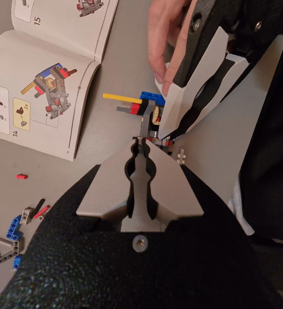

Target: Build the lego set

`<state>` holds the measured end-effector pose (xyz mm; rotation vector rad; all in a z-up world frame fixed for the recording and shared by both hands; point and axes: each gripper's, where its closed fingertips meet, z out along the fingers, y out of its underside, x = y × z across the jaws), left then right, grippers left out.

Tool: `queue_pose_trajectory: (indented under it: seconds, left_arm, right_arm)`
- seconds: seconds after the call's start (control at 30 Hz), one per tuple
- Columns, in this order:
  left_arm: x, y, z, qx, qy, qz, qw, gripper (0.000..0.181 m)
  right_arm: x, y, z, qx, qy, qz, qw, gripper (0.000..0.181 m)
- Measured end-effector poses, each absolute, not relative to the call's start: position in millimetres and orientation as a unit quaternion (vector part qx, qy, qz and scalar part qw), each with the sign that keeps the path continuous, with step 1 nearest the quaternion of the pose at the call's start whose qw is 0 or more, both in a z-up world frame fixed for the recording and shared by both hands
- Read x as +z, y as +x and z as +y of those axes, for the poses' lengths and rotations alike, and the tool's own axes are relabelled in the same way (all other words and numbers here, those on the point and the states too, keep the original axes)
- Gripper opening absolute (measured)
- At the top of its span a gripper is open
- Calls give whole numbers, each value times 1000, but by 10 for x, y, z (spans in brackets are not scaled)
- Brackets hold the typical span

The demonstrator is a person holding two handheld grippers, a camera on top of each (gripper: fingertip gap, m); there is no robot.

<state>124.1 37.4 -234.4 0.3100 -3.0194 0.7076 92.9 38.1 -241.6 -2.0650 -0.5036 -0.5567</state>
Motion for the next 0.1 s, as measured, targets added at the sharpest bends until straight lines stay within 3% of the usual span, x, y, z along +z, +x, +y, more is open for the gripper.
queue_pose_trajectory:
  seconds: [0.03,0.1]
  left_arm:
    - [-2342,1251,378,229,104,-968,13,6]
    - [-2336,1255,388,235,110,-966,17,9]
  right_arm:
    - [-2416,930,381,-226,-837,-204,455,14]
    - [-2416,930,381,-226,-837,-204,455,14]
